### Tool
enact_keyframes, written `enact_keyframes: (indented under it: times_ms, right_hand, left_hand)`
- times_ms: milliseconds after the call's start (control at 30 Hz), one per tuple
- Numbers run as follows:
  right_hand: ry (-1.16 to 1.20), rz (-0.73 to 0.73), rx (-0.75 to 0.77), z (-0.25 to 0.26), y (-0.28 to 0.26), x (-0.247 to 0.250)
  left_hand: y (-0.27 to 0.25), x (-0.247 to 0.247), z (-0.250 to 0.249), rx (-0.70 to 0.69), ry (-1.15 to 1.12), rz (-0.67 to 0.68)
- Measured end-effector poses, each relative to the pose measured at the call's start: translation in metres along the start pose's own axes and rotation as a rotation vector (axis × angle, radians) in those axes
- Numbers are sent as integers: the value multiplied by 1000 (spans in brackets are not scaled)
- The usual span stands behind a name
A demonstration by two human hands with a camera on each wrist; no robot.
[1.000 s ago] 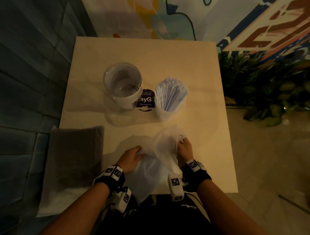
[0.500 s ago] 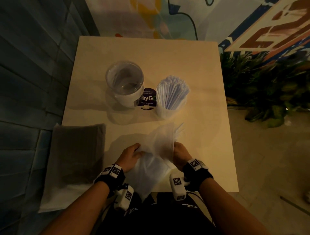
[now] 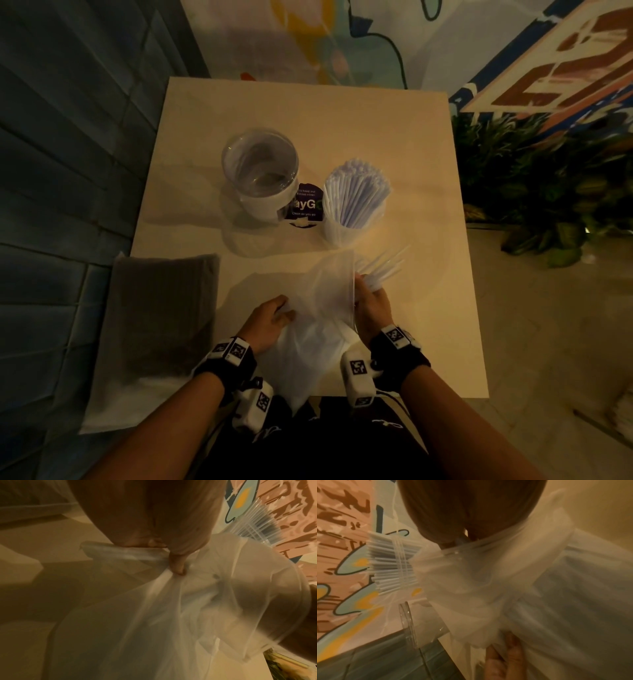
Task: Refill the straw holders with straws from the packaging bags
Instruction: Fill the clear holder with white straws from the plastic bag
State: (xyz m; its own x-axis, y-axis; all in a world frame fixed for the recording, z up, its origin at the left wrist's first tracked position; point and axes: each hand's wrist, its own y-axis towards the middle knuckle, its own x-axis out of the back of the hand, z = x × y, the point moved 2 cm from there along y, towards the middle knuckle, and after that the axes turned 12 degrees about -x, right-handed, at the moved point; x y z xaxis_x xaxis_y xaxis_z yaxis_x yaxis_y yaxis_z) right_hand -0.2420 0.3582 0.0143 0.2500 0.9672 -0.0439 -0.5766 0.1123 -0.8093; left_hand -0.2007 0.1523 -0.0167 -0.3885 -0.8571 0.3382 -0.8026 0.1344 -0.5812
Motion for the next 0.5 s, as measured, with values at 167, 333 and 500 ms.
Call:
enact_keyframes:
  times_ms: [167, 333, 500]
  right_hand:
    - [79, -8, -79, 6, 3, -1]
    - [304, -66, -82, 13, 7, -2]
    - [463, -101, 37, 35, 12, 6]
  left_hand:
    - [2, 0, -3, -5, 17, 9]
    - [5, 1, -5, -26, 54, 12]
    - [6, 5, -2, -30, 83, 32]
